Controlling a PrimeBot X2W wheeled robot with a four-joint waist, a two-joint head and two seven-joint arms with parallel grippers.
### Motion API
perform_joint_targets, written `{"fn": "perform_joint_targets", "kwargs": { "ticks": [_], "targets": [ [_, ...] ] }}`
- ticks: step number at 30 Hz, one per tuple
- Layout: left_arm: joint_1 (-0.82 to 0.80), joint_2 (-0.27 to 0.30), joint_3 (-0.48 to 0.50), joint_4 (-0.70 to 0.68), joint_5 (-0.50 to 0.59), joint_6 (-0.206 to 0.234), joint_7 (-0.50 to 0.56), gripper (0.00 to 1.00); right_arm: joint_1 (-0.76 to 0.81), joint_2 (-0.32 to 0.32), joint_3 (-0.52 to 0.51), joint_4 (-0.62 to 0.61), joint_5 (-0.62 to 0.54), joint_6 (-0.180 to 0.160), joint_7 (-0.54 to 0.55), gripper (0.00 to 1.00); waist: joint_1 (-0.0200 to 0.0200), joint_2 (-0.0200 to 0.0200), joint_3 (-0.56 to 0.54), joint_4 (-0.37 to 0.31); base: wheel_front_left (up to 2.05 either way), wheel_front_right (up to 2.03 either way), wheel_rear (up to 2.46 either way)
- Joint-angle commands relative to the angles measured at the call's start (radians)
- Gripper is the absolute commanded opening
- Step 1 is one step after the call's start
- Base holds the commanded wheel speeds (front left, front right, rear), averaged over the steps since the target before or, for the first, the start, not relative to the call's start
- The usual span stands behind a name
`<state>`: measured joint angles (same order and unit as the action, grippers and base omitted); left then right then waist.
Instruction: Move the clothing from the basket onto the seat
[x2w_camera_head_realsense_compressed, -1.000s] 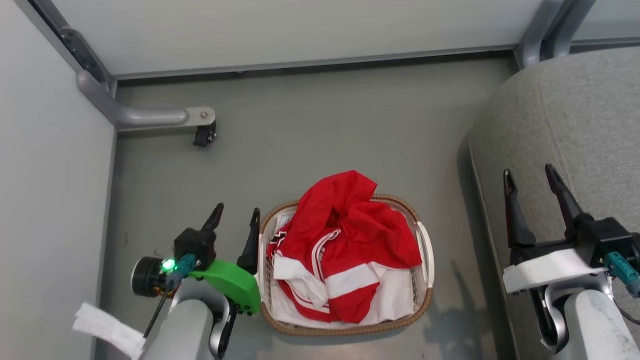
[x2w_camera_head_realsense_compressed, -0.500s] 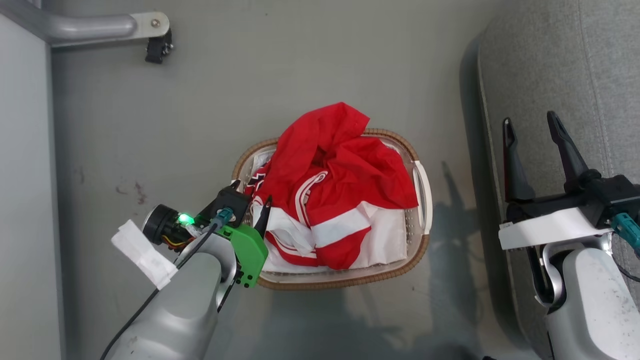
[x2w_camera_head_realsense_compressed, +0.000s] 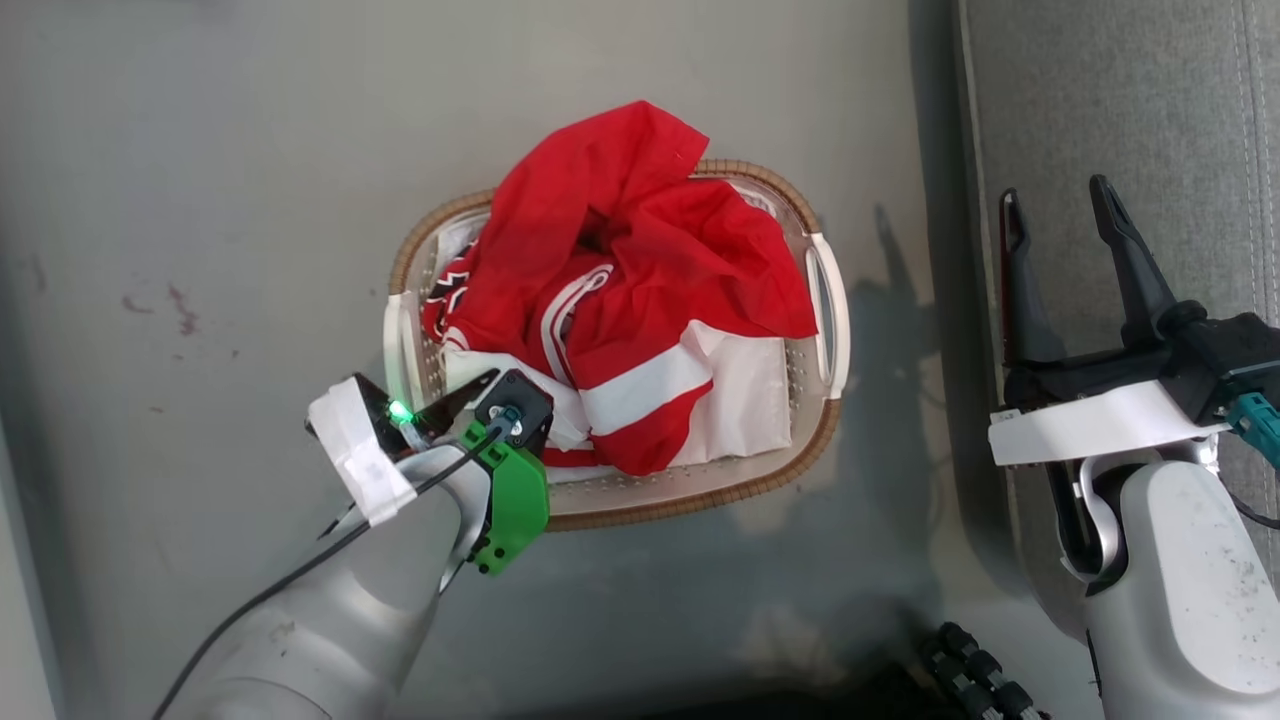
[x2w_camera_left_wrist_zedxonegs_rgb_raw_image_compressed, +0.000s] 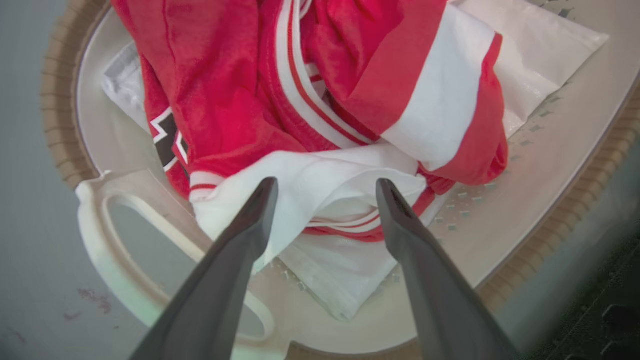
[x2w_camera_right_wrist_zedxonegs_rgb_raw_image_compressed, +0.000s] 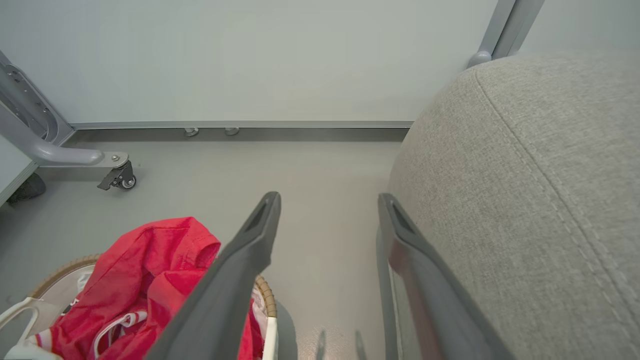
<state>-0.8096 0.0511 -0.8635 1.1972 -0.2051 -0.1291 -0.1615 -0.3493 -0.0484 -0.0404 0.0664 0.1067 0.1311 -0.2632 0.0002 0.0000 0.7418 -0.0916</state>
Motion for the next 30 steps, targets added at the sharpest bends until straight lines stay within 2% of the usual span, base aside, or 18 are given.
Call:
{"fn": "perform_joint_targets", "kwargs": {
  "ticks": [1, 6, 14, 22, 24, 25, 27, 28, 30],
  "targets": [
    [-0.03, 0.015, -0.012, 0.008, -0.013, -0.002, 0.0, 1.0, -0.014, -0.004, 0.003, 0.0, 0.012, -0.001, -0.002, 1.0, -0.0002, 0.0, 0.029, -0.024, 0.0, 0.0, 0.0],
    [-0.063, 0.03, -0.046, 0.05, -0.006, -0.002, 0.04, 1.0, -0.02, -0.004, 0.014, 0.001, 0.022, -0.001, -0.002, 1.0, -0.0002, 0.0, 0.041, -0.036, 0.0, 0.0, 0.0],
    [-0.081, 0.033, -0.072, 0.076, 0.006, 0.025, 0.078, 1.0, -0.031, -0.004, 0.036, 0.004, 0.049, -0.001, -0.002, 1.0, -0.0002, 0.0, 0.057, -0.057, 0.0, 0.0, 0.0],
    [-0.084, 0.034, -0.081, 0.087, -0.012, 0.026, 0.141, 1.0, -0.033, -0.004, 0.056, 0.01, 0.076, -0.001, -0.002, 1.0, -0.0002, 0.0, 0.065, -0.084, 0.0, 0.0, 0.0],
    [-0.086, 0.032, -0.082, 0.087, -0.015, 0.029, 0.146, 0.65, -0.032, -0.004, 0.06, 0.011, 0.081, -0.001, -0.002, 1.0, -0.0002, 0.0, 0.065, -0.091, 0.0, 0.0, 0.0],
    [-0.085, 0.03, -0.083, 0.088, -0.015, 0.029, 0.146, 0.41, -0.031, -0.004, 0.061, 0.012, 0.082, -0.001, -0.002, 1.0, -0.0002, 0.0, 0.063, -0.094, 0.0, 0.0, 0.0],
    [-0.082, 0.028, -0.088, 0.088, -0.017, 0.026, 0.14, 0.05, -0.027, -0.003, 0.063, 0.014, 0.087, -0.001, -0.002, 1.0, -0.0002, 0.0, 0.059, -0.098, 0.0, 0.0, 0.0],
    [-0.08, 0.027, -0.089, 0.088, -0.019, 0.025, 0.136, 0.0, -0.025, -0.004, 0.063, 0.015, 0.088, -0.001, -0.002, 1.0, -0.0002, 0.0, 0.057, -0.099, 0.0, 0.0, 0.0],
    [-0.073, 0.026, -0.093, 0.088, -0.019, 0.024, 0.128, 0.0, -0.02, -0.004, 0.064, 0.017, 0.09, -0.001, -0.002, 1.0, -0.0002, 0.0, 0.051, -0.101, 0.0, 0.0, 0.0]
  ]
}}
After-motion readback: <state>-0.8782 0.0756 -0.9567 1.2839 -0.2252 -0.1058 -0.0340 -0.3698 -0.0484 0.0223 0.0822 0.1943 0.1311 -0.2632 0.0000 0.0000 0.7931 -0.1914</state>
